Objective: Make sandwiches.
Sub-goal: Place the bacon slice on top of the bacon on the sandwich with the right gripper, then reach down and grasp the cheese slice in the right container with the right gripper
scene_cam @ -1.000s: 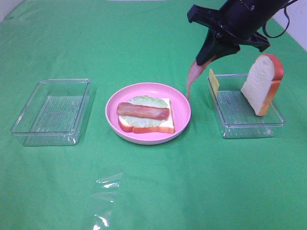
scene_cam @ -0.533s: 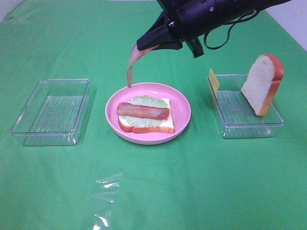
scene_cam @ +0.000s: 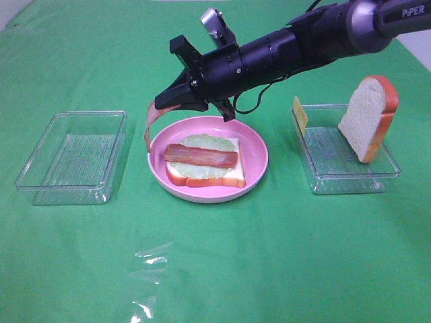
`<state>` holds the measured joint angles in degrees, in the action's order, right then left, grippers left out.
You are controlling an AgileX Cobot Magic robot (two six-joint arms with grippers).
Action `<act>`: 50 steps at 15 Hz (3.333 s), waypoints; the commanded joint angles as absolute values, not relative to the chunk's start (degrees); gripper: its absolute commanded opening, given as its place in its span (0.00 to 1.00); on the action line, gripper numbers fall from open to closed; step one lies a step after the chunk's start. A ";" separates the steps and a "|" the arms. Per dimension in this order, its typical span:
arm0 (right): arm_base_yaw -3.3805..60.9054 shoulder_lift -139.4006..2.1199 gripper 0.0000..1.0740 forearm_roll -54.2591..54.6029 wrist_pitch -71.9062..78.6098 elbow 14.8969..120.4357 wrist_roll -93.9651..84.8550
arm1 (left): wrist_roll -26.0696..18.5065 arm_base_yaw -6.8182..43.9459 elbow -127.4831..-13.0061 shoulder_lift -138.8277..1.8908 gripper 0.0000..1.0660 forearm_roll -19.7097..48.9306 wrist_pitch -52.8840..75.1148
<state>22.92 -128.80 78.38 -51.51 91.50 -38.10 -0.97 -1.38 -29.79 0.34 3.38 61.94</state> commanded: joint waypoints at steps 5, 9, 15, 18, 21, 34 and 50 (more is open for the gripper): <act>22.75 -130.12 0.00 69.04 -51.68 92.36 -35.01 | -0.74 -1.55 -29.62 1.38 0.94 3.78 61.82; 22.69 -127.88 0.00 57.98 -47.96 92.36 -31.86 | -0.74 -1.55 -29.62 1.38 0.94 3.78 61.82; 22.69 -126.39 0.00 39.94 -46.01 92.42 -22.86 | -0.74 -1.55 -29.62 1.38 0.94 3.78 61.82; 22.69 -126.39 0.00 36.44 -45.84 92.42 -20.57 | -0.74 -1.55 -29.62 1.38 0.94 3.78 61.82; 22.69 -126.11 0.01 36.10 -44.81 92.42 -20.57 | -0.74 -1.55 -29.62 1.38 0.94 3.78 61.82; 22.75 -119.18 0.92 9.17 -60.33 102.27 1.83 | -0.74 -1.55 -29.62 1.38 0.94 3.78 61.82; 13.29 -131.26 0.91 8.31 -62.80 113.27 6.82 | -0.74 -1.55 -29.62 1.38 0.94 3.78 61.82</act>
